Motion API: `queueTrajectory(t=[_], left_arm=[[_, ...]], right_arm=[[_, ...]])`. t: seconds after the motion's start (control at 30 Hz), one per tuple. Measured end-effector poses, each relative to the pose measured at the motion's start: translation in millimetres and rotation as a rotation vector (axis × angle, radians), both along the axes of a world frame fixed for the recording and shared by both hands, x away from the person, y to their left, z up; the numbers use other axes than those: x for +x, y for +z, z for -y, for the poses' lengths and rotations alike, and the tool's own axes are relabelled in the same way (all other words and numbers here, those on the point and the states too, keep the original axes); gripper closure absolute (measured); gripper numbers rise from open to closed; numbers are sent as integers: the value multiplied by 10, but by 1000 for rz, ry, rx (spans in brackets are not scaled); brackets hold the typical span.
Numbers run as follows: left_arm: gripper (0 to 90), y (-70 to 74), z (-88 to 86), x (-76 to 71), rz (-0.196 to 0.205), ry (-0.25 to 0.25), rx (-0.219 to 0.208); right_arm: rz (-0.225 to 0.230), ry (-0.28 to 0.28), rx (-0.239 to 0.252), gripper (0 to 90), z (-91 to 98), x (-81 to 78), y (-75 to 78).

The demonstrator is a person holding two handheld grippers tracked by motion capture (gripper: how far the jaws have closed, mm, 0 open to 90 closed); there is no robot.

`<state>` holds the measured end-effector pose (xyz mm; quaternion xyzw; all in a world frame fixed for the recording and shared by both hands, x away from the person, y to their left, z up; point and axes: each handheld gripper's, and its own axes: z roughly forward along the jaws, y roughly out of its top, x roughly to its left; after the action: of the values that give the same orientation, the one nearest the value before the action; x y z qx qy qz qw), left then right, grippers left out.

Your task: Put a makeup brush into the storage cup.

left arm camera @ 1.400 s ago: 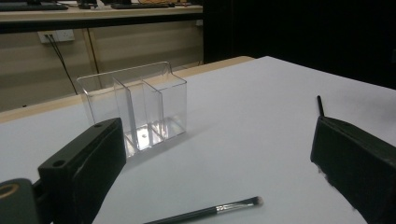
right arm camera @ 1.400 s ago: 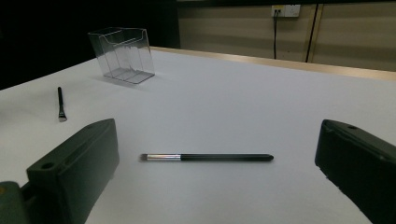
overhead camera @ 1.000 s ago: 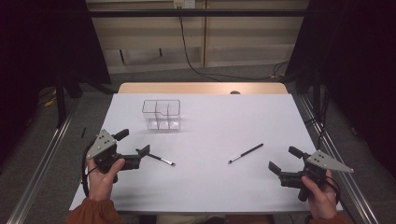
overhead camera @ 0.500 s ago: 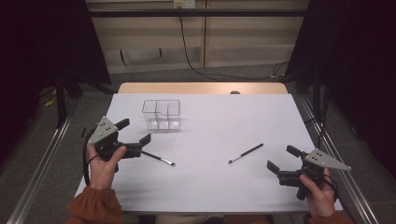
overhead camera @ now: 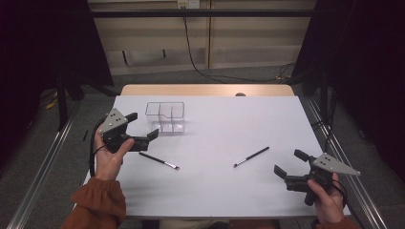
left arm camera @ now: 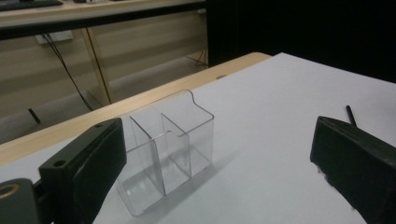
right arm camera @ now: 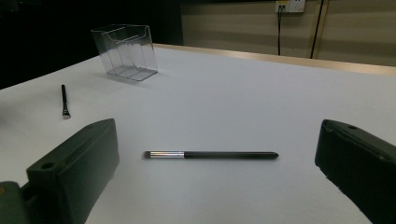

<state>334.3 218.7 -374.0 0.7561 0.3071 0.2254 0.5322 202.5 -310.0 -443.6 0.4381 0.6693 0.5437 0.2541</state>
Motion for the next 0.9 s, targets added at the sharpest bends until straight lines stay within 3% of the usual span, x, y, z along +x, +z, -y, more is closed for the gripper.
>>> queueTrajectory(t=[0.07, 0.33, 0.57, 0.8, 0.9], left_arm=[[36, -2, 11, 9, -18, -12, 3], [36, 12, 22, 30, -58, -58, 119], [46, 30, 7, 48, -92, -82, 166], [44, -26, 78, 102, -175, -116, 242], [43, -73, 115, 130, -211, -137, 295]], right_arm=[[1, -2, 1, 0, -1, -8, 2], [2, 5, -6, 0, -17, -4, 4], [-9, 7, -9, 0, -20, 4, -4], [-5, 10, -7, 0, -19, -2, 1], [-3, 15, -8, 0, -25, -3, 3]])
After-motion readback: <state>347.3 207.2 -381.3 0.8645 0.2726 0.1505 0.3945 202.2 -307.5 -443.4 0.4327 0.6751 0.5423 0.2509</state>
